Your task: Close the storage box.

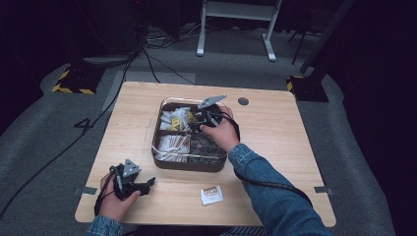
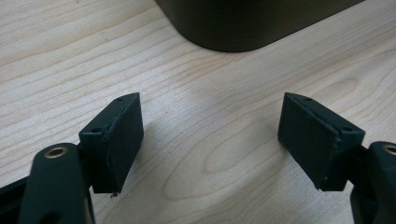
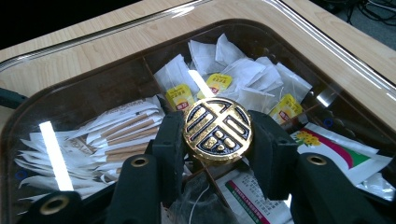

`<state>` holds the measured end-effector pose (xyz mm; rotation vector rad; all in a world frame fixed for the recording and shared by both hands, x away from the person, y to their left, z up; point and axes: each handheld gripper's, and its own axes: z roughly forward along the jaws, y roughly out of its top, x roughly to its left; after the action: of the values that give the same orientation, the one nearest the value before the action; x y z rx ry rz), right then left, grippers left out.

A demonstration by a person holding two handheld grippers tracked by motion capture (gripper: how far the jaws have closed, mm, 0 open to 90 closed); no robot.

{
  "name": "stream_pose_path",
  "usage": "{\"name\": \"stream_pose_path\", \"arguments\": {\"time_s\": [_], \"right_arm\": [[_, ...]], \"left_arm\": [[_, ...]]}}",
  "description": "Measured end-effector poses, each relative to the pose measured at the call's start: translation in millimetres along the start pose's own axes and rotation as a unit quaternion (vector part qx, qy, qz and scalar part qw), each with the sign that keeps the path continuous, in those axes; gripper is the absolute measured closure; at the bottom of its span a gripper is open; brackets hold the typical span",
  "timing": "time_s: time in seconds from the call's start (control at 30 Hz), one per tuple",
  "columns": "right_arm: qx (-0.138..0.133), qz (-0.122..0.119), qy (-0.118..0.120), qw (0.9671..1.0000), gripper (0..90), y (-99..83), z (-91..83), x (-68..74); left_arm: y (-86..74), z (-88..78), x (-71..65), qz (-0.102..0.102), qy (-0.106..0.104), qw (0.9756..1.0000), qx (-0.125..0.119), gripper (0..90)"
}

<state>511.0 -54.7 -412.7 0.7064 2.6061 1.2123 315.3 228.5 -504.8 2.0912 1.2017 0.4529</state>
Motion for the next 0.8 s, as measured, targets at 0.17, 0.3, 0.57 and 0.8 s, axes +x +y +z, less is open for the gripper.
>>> {"name": "stream_pose_path", "arguments": {"time_s": [0.17,0.3,0.57,0.8], "right_arm": [[0.008,-0.001,-0.003,1.0,59.0,-3.3,7.0,0.9],[0.012,0.0,-0.003,0.9999,59.0,-6.1,11.1,1.5],[0.015,-0.001,-0.007,0.9999,58.9,-11.3,13.8,3.4],[0.014,-0.004,-0.009,0.9999,58.9,-14.3,14.3,5.2]], "left_arm": [[-0.4,-0.4,0.0,0.001,0.0,1.0,0.0,22.8],[-0.4,-0.4,0.0,0.001,0.0,1.0,0.0,22.8],[-0.3,-0.4,0.0,0.001,-0.001,1.0,0.0,22.6],[-0.4,-0.4,0.0,0.001,-0.001,1.0,0.0,22.5]]}}
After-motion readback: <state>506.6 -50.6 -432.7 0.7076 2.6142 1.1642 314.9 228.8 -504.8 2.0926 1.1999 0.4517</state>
